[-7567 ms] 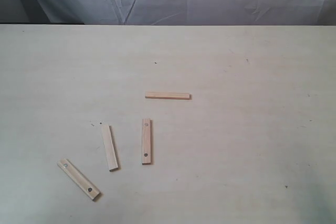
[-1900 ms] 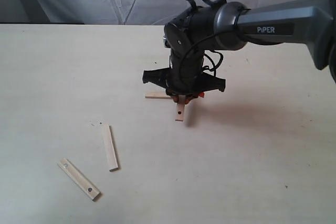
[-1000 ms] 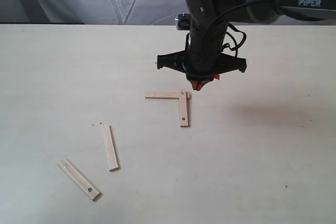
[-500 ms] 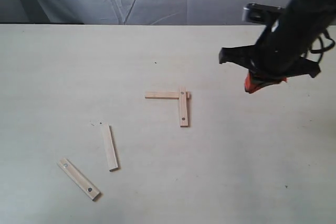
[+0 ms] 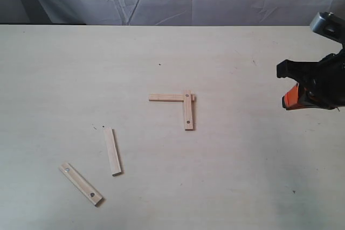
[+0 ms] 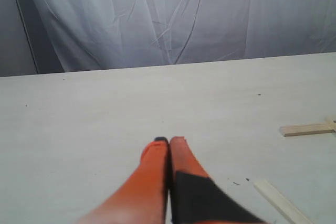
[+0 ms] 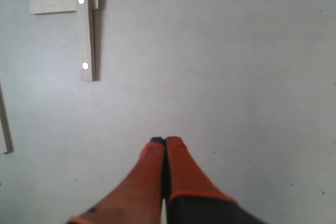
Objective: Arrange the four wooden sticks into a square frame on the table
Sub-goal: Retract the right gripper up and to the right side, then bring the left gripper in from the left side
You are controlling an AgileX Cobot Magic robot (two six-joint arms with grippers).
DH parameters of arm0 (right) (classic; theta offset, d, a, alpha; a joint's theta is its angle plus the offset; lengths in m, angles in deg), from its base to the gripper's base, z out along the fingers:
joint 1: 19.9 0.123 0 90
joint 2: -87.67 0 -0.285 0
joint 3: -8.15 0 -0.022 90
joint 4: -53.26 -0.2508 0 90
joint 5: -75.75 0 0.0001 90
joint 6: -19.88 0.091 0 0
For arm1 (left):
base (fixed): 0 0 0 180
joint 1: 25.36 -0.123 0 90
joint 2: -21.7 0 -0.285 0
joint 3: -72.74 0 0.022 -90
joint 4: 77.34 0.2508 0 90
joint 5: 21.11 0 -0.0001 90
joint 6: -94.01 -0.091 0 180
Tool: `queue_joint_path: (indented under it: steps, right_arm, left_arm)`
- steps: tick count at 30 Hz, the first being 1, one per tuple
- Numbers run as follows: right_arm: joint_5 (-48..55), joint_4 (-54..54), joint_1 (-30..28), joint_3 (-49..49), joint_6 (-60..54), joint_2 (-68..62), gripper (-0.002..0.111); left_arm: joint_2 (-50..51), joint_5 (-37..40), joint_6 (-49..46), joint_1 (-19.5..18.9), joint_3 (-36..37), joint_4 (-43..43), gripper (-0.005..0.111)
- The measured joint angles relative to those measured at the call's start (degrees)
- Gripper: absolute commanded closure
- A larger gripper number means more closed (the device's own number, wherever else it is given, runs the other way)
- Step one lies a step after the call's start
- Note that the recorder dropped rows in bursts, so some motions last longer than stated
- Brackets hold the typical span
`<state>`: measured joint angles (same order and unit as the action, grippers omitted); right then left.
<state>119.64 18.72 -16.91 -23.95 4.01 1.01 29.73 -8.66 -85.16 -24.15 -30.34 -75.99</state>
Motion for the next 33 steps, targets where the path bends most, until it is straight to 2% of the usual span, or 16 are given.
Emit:
queue_joint_path:
  steps: [14, 19, 25, 28, 33]
  right_arm:
    - [-2.1, -1.5, 0.0, 0.0, -1.1, 0.0, 0.108]
    - [-3.4, -1.5, 0.0, 0.0, -1.2, 0.0, 0.108]
    - [-4.0, -1.5, 0.0, 0.0, -1.2, 0.0, 0.108]
    - [-4.2, -1.5, 0.0, 0.0, -1.2, 0.0, 0.108]
    - [-4.2, -1.5, 0.0, 0.0, -1.7, 0.0, 0.108]
  left_arm:
    - [0.0, -10.5, 0.0, 0.0, 0.0, -1.3, 0.107]
    - [2.6, -0.2, 0.2, -0.7, -6.6, -0.8, 0.107]
    - [14.2, 16.4, 2.5, -2.0, -19.9, 6.5, 0.107]
    - [18.5, 18.9, 2.8, -2.3, -23.6, 7.0, 0.107]
    - [20.4, 18.7, 2.9, -2.3, -24.7, 6.7, 0.107]
